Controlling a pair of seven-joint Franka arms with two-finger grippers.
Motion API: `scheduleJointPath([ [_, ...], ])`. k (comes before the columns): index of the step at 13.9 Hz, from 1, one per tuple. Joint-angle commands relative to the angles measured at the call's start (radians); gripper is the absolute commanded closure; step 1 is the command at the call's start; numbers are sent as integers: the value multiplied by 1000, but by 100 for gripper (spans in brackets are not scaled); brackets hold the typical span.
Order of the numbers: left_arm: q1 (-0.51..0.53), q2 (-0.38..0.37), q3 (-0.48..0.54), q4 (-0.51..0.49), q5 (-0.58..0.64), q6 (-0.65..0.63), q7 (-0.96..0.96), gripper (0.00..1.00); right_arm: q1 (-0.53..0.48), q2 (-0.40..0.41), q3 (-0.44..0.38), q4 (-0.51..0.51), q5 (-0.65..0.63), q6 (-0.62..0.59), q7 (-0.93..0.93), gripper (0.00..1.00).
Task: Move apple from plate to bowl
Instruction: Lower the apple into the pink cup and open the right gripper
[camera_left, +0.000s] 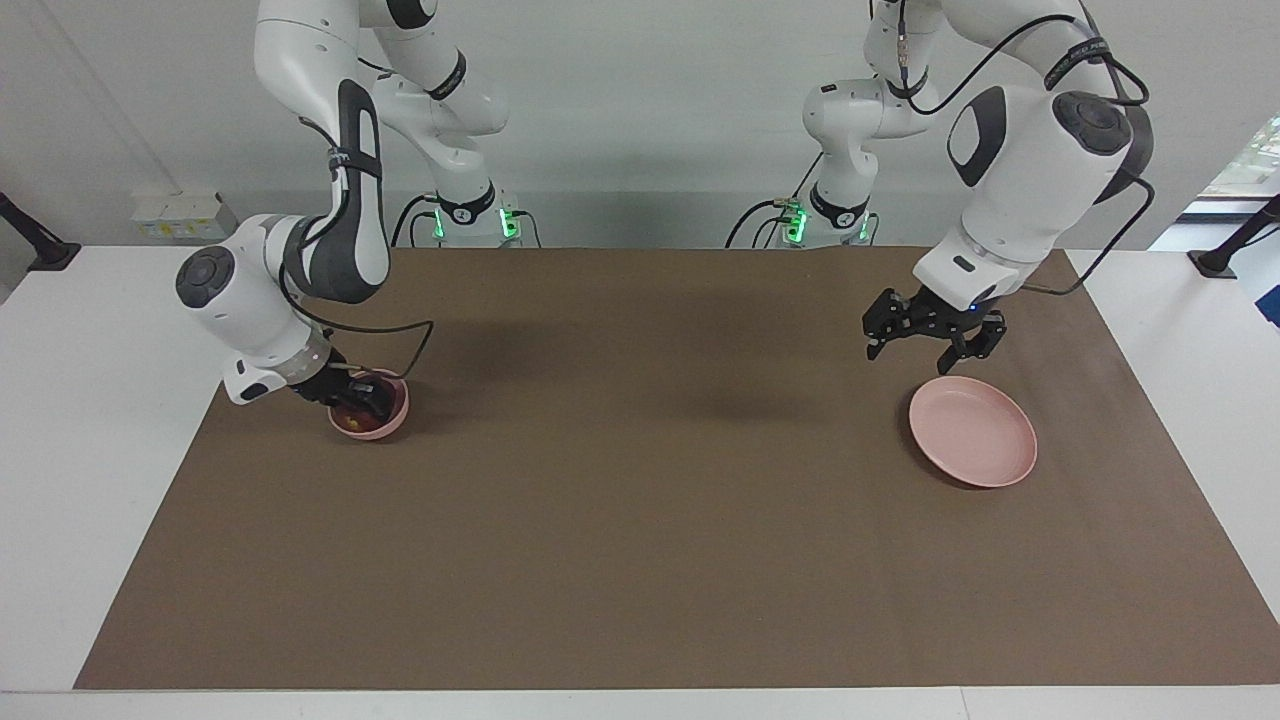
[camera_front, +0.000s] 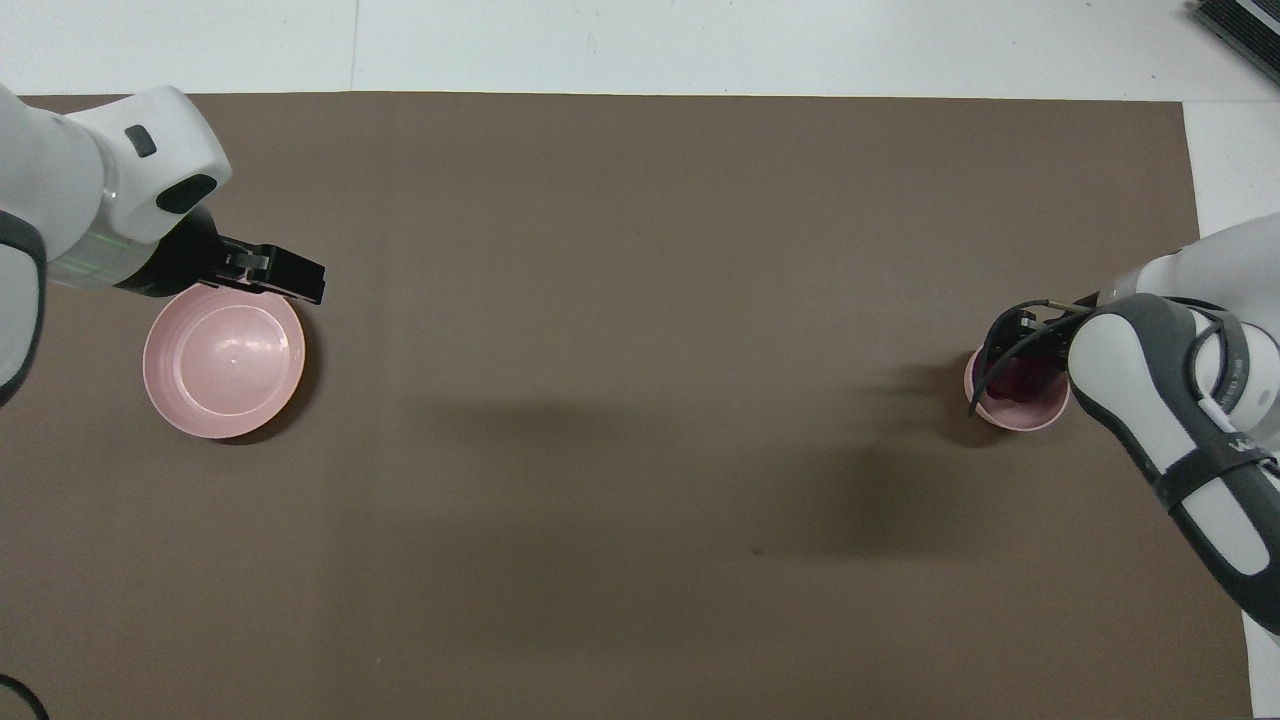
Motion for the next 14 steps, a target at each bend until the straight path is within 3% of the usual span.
scheduleJointPath([
  [1, -72, -33, 123, 46, 30, -90, 4, 0, -3, -15, 8, -15, -18, 25, -11, 0],
  [3, -114, -100, 209, 48, 29, -129, 6, 0, -4, -21, 8, -3, -18, 11, -13, 0],
  [8, -113, -172, 211, 37, 37, -198, 6, 0, 29, -79, 8, 120, -62, -145, 3, 0],
  [10, -105, -174, 211, 28, 39, -219, 4, 0, 63, -133, 8, 149, -146, -185, 53, 0],
  [14, -104, -154, 214, 49, 49, -244, 12, 0, 118, -237, 11, 175, -166, -267, 108, 0],
])
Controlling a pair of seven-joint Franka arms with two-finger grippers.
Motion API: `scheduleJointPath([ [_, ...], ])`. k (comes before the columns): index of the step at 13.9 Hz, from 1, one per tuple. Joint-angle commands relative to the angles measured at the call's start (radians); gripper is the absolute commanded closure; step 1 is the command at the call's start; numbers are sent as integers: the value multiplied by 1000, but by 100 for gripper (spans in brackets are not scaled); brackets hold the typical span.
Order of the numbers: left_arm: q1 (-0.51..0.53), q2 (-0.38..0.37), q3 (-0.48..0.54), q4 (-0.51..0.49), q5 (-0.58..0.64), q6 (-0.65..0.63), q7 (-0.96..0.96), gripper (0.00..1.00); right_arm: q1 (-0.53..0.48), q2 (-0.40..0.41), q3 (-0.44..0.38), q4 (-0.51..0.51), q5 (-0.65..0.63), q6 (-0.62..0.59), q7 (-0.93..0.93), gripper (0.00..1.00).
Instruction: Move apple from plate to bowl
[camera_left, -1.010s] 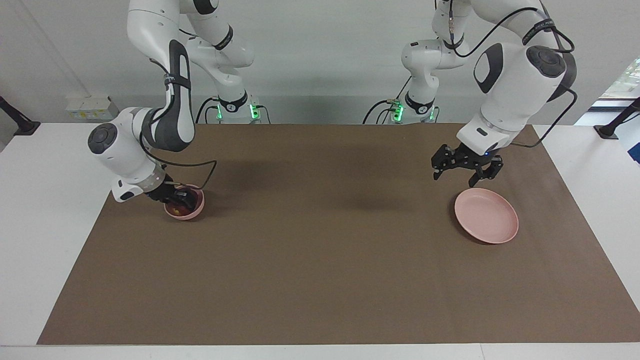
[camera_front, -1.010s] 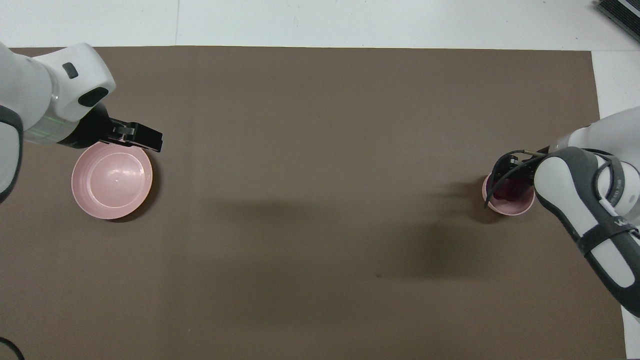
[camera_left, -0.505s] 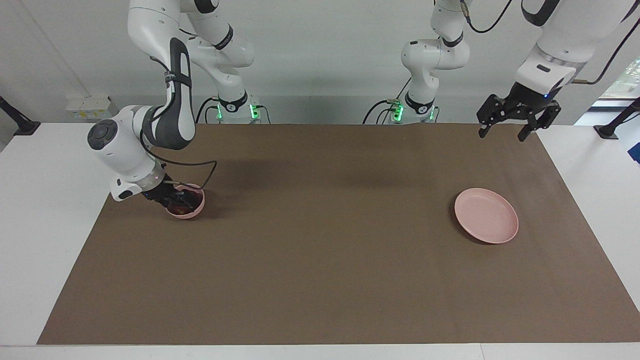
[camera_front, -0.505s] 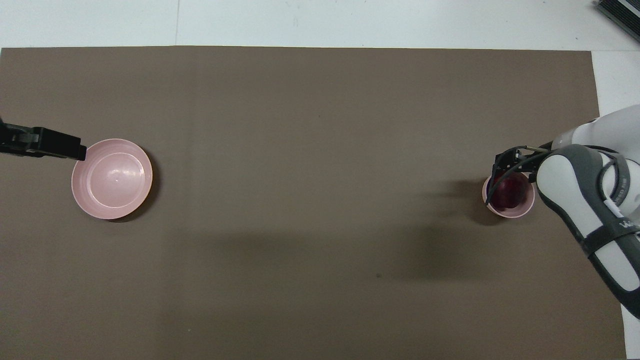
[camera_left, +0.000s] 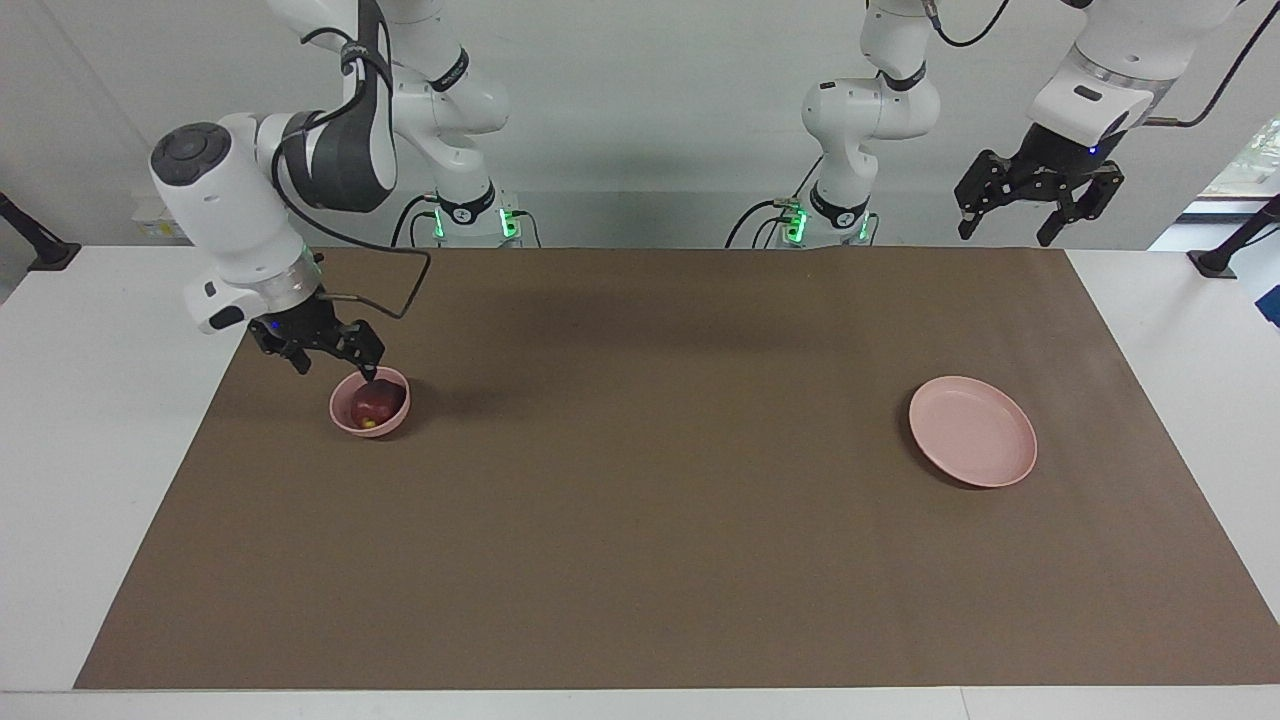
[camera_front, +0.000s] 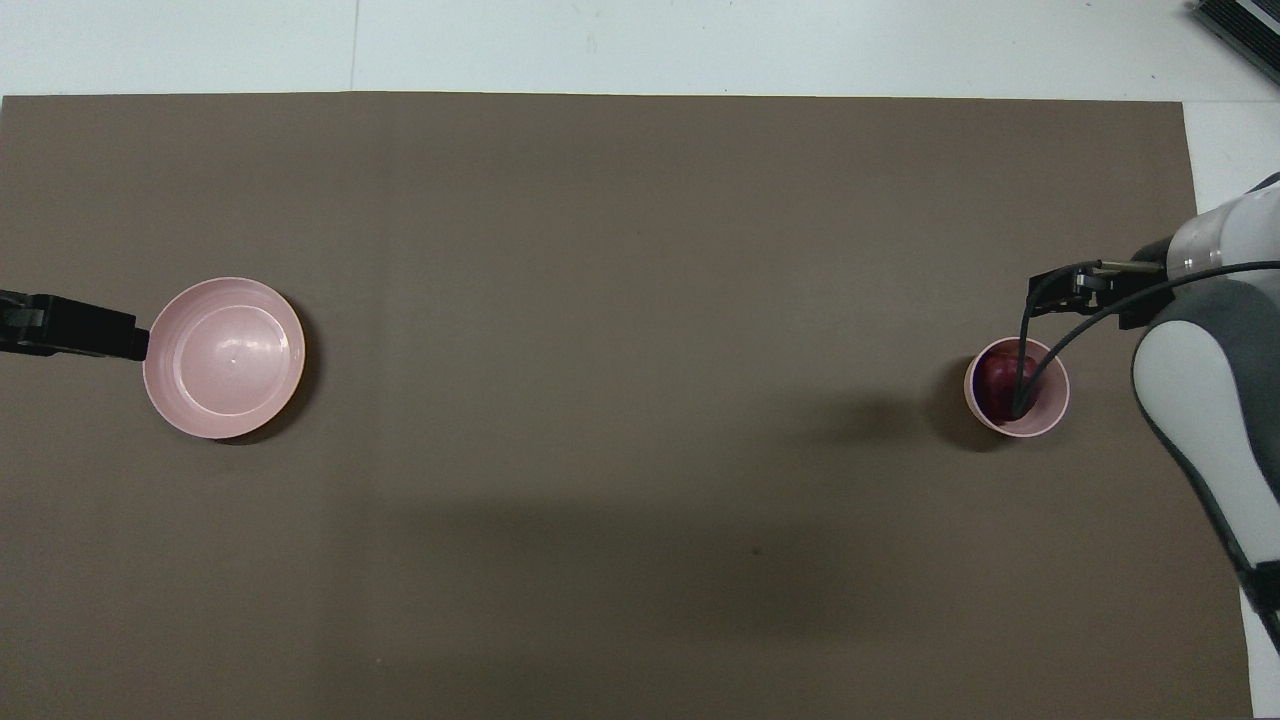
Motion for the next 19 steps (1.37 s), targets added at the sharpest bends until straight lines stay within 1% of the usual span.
scheduleJointPath([
  [1, -8, 17, 8, 28, 31, -36, 7, 0, 19, -57, 15, 42, -36, -86, 56, 0],
  [5, -8, 40, 8, 68, 34, -72, 10, 0, 17, -96, 18, 232, -42, -339, 64, 0],
  [6, -8, 40, 8, 68, 34, -73, 10, 0, 17, -109, 15, 267, -42, -393, 61, 0],
  [7, -6, 42, 10, 69, 34, -73, 10, 0, 16, -129, 10, 281, -41, -425, 58, 0],
  [8, -5, 48, 14, 71, 34, -73, 10, 0, 11, -153, 15, 272, -39, -430, 61, 0],
  [9, -6, 54, 16, 81, 34, -81, 10, 0, 2, -167, 10, 240, -22, -420, 58, 0],
  [14, -14, 38, 7, 74, 32, -66, 5, 0, 17, -198, 9, 189, -31, -414, 59, 0],
  [16, -8, 38, 8, 74, 28, -66, 5, 0, 20, -225, 18, 148, -31, -378, 67, 0],
  [18, -6, 37, 10, 72, 26, -67, 5, 0, 36, -207, 18, 172, -41, -374, 55, 0],
  [19, -6, 38, 10, 74, 32, -64, 8, 0, 28, -183, 17, 221, -42, -381, 40, 0],
])
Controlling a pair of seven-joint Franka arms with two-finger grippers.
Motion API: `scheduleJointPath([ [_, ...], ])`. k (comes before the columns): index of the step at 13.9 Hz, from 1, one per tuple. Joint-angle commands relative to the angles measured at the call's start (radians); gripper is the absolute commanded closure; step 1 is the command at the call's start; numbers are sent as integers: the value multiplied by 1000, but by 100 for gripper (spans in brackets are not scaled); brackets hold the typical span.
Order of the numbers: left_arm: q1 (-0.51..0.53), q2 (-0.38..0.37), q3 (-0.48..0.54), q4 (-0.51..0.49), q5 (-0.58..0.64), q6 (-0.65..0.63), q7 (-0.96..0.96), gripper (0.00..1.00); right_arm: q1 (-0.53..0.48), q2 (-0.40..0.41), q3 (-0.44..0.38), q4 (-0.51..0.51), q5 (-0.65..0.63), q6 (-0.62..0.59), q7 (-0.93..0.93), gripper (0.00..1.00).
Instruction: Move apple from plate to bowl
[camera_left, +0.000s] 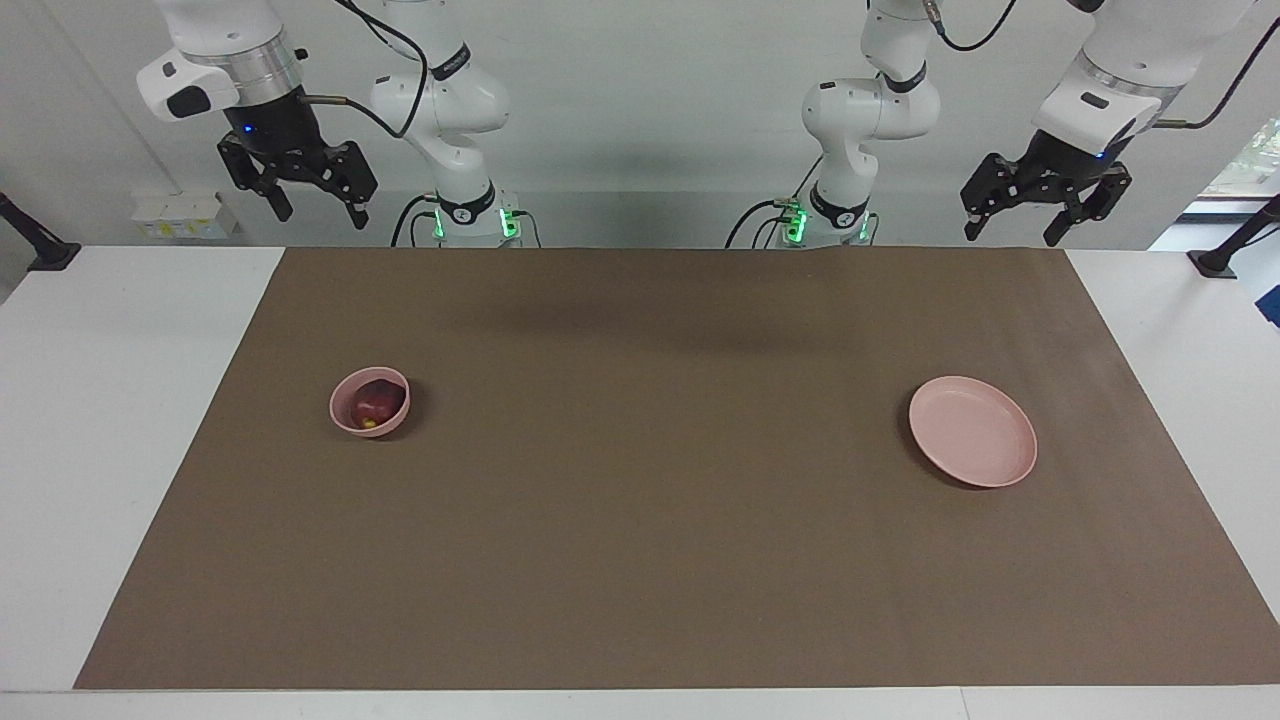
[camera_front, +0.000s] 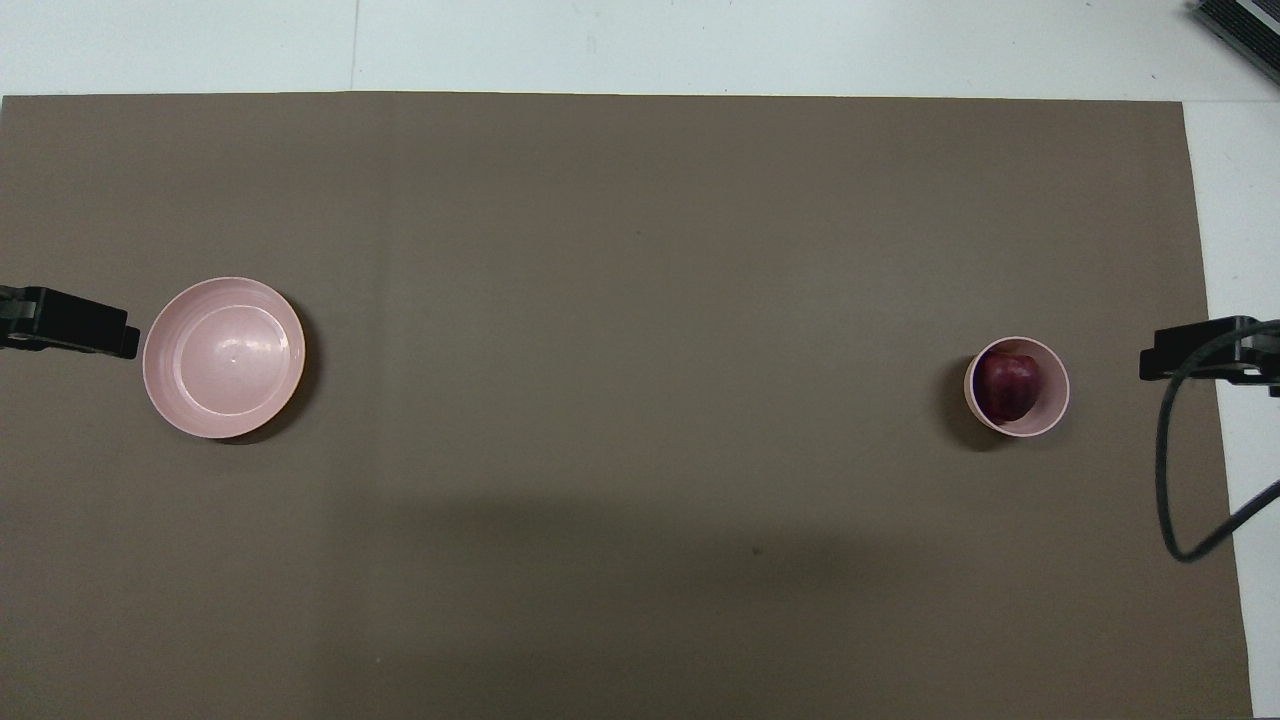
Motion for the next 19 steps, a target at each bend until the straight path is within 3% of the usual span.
scheduleJointPath([
  [1, -7, 5, 6, 20, 20, -24, 9, 0, -15, 15, 5, 61, -24, -9, -30, 0],
  [8, -4, 2, 6, 15, 23, -23, 9, 0, -15, 3, -14, 7, -41, 8, -144, 0],
  [19, -4, 2, 6, 12, 23, -11, 9, 0, -20, 3, -12, 10, -18, 2, -104, 0],
])
